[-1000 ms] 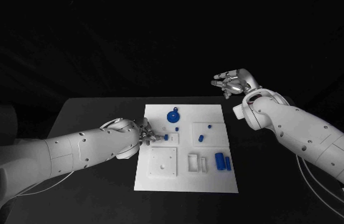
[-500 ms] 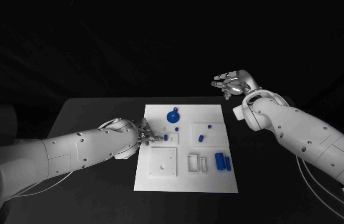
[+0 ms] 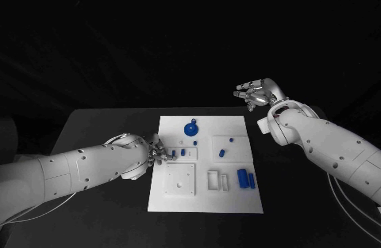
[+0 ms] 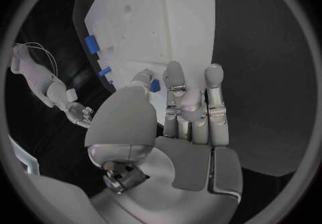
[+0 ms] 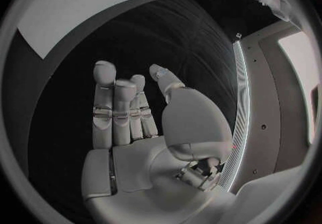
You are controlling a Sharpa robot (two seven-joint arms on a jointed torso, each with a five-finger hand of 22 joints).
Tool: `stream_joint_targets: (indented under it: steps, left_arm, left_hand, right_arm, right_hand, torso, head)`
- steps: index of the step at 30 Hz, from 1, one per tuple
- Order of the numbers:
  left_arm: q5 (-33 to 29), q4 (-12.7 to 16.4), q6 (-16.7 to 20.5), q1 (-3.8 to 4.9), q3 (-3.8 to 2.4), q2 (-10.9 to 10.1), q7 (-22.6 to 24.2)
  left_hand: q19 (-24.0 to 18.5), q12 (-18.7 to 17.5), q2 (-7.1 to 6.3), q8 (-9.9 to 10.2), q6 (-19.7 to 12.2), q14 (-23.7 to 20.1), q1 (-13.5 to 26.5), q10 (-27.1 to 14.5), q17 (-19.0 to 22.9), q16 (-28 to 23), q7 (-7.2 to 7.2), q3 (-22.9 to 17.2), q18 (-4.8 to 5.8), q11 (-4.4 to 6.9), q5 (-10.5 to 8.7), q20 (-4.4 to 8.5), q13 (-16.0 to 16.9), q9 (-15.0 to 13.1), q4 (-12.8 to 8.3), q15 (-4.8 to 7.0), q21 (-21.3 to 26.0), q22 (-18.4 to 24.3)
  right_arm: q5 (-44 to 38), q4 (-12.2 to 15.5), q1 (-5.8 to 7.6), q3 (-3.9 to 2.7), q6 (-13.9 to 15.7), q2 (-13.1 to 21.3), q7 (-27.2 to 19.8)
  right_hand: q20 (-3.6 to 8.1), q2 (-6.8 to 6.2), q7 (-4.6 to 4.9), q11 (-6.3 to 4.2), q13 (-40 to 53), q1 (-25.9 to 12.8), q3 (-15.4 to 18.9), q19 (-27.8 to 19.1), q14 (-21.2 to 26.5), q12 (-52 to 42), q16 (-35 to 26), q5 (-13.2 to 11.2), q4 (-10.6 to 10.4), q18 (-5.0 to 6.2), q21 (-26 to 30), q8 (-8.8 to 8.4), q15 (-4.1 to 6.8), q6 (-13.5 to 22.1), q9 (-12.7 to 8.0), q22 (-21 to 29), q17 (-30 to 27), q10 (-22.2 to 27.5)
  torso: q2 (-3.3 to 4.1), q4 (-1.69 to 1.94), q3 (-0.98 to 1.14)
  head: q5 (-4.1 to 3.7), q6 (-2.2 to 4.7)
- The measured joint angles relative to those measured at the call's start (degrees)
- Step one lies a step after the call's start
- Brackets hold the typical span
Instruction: Assemble the parts on the task board
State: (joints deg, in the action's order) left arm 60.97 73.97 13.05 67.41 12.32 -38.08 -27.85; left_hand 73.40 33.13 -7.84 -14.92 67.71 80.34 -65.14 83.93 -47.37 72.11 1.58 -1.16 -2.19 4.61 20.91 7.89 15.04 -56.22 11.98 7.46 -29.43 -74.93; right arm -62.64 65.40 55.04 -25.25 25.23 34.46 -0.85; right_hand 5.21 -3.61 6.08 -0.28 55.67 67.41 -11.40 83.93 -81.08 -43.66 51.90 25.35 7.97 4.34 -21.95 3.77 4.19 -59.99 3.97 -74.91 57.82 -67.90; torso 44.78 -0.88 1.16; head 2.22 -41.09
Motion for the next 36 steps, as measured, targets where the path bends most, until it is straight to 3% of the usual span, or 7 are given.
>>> stream_joint_targets:
  steps: [11,15,20,23,26,30,36]
  left_arm:
    - [-0.9,4.7,-0.2,-0.15,-0.66,-3.3,0.9]
    - [-1.8,6.9,0.0,-0.13,-2.38,-4.7,2.3]
    - [-2.3,8.6,2.0,0.66,-3.83,-5.7,6.3]
    - [-1.6,8.9,4.2,1.14,-4.21,-5.6,9.9]
    - [0.2,8.8,6.0,1.29,-4.34,-4.8,13.1]
    - [4.5,8.3,7.8,1.38,-4.45,-2.9,17.7]
    - [11.2,5.0,9.1,1.42,-4.48,0.5,22.5]
  left_hand:
    - [-0.9,-4.2,-0.27,2.6,-2.4,-2.1,-0.3,0.1,3.3,-2.5,-1.26,0.3,0.01,-0.75,-1.52,0.0,-0.9,4.6,-0.6,-0.43,1.7,0.0]
    - [-2.9,-11.4,2.47,5.9,-5.8,-6.8,-3.1,-0.6,8.2,-7.0,-3.46,0.9,0.0,-2.54,-4.78,-1.27,-3.3,13.8,-2.8,-2.06,5.1,0.5]
    - [-5.6,-19.0,6.54,8.8,-4.3,-11.2,-15.3,-6.2,12.1,-14.4,-5.19,-3.0,0.0,-4.31,-2.41,-2.87,-8.2,25.4,-11.2,-3.86,10.7,4.1]
    - [-7.4,-23.6,5.96,11.1,-3.1,-12.3,-18.8,-8.2,15.0,-20.0,-6.91,-8.2,-0.03,-6.0,-2.62,-3.66,-11.0,32.6,-16.6,-4.95,12.0,4.1]
    - [-8.7,-29.0,5.97,11.0,-2.7,-9.6,-17.7,-7.9,18.1,-26.7,-7.54,-12.0,-2.31,-6.71,-6.32,-5.03,-11.4,44.5,-21.5,-5.93,11.7,0.9]
    - [-8.1,-29.6,5.88,11.0,-4.0,-9.9,-16.6,-10.7,17.0,-26.7,-7.48,-11.9,-2.74,-7.74,-12.17,-5.6,-11.6,48.1,-21.7,-6.25,12.8,1.3]
    - [-6.0,-29.6,5.22,11.0,-4.7,-9.1,-16.0,-12.8,15.8,-26.3,-7.41,-12.1,-2.75,-8.47,-14.44,-6.05,-11.6,50.8,-20.7,-6.74,14.4,2.8]
  right_arm:
    - [0.0,0.0,-0.16,0.0,0.0,0.3,0.0]
    - [0.0,0.0,-0.21,0.0,0.0,0.5,0.0]
    - [0.0,-0.1,-0.24,0.0,0.0,0.5,0.0]
    - [0.1,-0.4,-0.26,0.0,0.0,0.4,0.0]
    - [0.2,-0.7,-0.29,0.0,0.0,0.3,0.0]
    - [0.4,-1.2,-0.32,0.0,-0.1,0.0,-0.2]
    - [0.8,-1.4,-0.34,0.0,-0.1,-0.3,-0.5]
  right_hand:
    - [0.0,0.0,0.0,0.0,0.0,0.0,0.0,0.0,0.0,0.0,0.0,0.0,0.0,0.0,0.0,0.0,0.0,0.0,0.0,0.0,0.0,0.0]
    - [0.0,0.0,0.0,0.0,0.0,0.0,0.0,0.0,0.0,0.0,0.0,0.0,0.0,0.0,0.0,0.0,0.0,0.0,0.0,0.0,0.0,0.0]
    - [0.0,0.0,0.0,0.0,-0.1,0.0,-0.1,0.0,0.0,0.0,-0.3,0.2,-0.1,0.0,0.3,0.0,0.0,0.0,0.0,0.0,-0.1,0.0]
    - [0.0,-0.24,0.0,0.0,-1.8,-0.2,-0.2,0.0,0.2,1.6,-1.0,0.2,-0.1,0.0,1.5,0.0,-0.05,0.0,0.0,0.0,-0.6,0.0]
    - [0.0,-0.24,-0.01,-0.16,-5.1,-0.2,-0.8,0.0,0.8,4.4,-2.7,0.2,0.0,0.0,4.2,0.0,0.06,0.0,0.0,0.0,-1.9,-0.6]
    - [0.0,-0.41,-0.09,-0.24,-11.0,-0.4,-1.5,0.0,1.0,9.2,-5.7,0.2,0.4,0.42,11.7,0.0,-0.09,-0.1,0.0,1.4,-4.8,-1.4]
    - [0.01,-0.68,-0.1,-0.02,-21.4,-0.7,-2.7,0.0,1.0,18.4,-6.5,0.2,0.5,0.56,14.1,0.0,-0.1,-0.1,0.0,3.7,-7.1,-3.5]
  torso:
    - [-0.02,0.03,0.0]
    - [-0.03,0.04,0.0]
    - [-0.04,0.04,0.02]
    - [-0.04,0.03,0.03]
    - [-0.02,-0.07,0.05]
    - [0.05,-0.21,0.04]
    - [0.1,-0.36,0.01]
  head:
    - [-0.31,0.27]
    - [-0.47,0.32]
    - [-0.55,0.42]
    - [-0.51,0.55]
    - [-0.43,0.62]
    - [-0.37,0.75]
    - [-0.2,0.93]
